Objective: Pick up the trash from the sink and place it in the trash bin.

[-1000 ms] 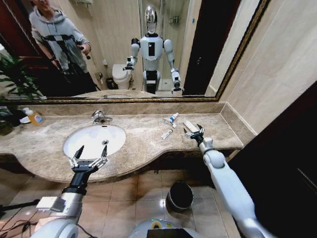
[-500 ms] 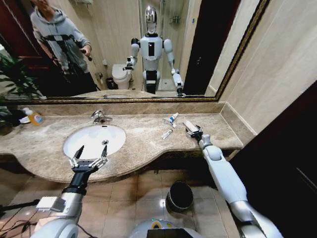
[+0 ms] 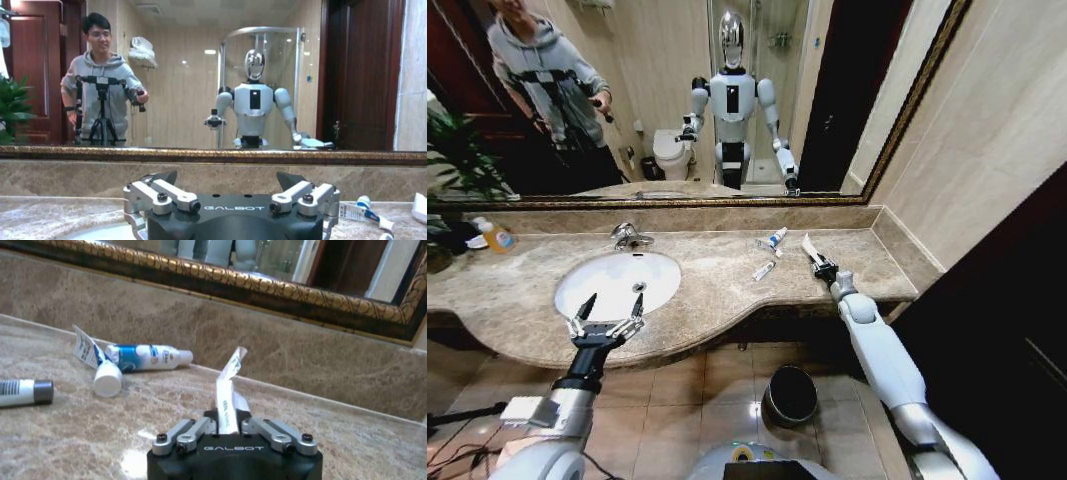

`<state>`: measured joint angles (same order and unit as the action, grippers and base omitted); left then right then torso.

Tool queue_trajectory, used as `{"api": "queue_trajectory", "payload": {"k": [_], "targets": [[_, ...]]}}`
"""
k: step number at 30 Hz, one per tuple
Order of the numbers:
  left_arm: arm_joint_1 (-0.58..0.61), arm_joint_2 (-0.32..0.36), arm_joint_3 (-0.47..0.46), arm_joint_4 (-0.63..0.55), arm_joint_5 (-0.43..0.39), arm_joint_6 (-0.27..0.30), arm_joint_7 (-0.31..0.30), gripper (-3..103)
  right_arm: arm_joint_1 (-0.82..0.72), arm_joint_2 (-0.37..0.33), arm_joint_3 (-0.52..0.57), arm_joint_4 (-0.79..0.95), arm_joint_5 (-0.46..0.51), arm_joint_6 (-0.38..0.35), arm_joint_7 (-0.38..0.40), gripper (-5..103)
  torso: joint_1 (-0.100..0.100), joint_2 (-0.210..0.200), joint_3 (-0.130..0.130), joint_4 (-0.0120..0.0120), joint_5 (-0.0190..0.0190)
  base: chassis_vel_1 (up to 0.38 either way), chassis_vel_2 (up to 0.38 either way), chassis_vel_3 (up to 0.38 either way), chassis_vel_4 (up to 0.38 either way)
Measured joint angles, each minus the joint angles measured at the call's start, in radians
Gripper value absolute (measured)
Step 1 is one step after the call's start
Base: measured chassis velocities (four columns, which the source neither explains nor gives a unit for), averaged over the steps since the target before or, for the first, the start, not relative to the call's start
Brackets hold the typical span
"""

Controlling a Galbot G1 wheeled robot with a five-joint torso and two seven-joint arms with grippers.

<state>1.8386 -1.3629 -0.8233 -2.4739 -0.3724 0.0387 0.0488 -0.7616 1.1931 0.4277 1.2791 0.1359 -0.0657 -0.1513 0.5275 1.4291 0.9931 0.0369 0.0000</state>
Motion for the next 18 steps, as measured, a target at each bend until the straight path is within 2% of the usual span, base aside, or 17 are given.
{"api": "queue_trajectory", "payload": {"k": [3,13,17,18], "targets": [[0.000,0.000,0.000,0.000,0.000,0.000,0.000,100,-0.016,-0.010,0.005,0.021,0.011,-0.002,0.001,2,0.000,0.000,0.000,0.0000,0.0000,0.000,0.000,0.000,0.000],[0.000,0.000,0.000,0.000,0.000,0.000,0.000,100,-0.115,-0.038,0.044,0.149,0.054,-0.006,0.008,0,0.000,0.000,0.000,0.0000,0.0000,0.000,0.000,0.000,0.000],[0.000,0.000,0.000,0.000,0.000,0.000,0.000,100,-0.254,-0.064,0.094,0.352,0.121,-0.036,0.019,0,0.000,0.000,0.000,-0.0003,-0.0001,0.000,0.000,0.000,0.000],[0.000,0.000,0.000,0.000,0.000,0.000,0.000,100,-0.254,-0.064,0.094,0.352,0.121,-0.036,0.019,0,0.000,0.000,0.000,-0.0003,-0.0001,0.000,0.000,0.000,0.000]]}}
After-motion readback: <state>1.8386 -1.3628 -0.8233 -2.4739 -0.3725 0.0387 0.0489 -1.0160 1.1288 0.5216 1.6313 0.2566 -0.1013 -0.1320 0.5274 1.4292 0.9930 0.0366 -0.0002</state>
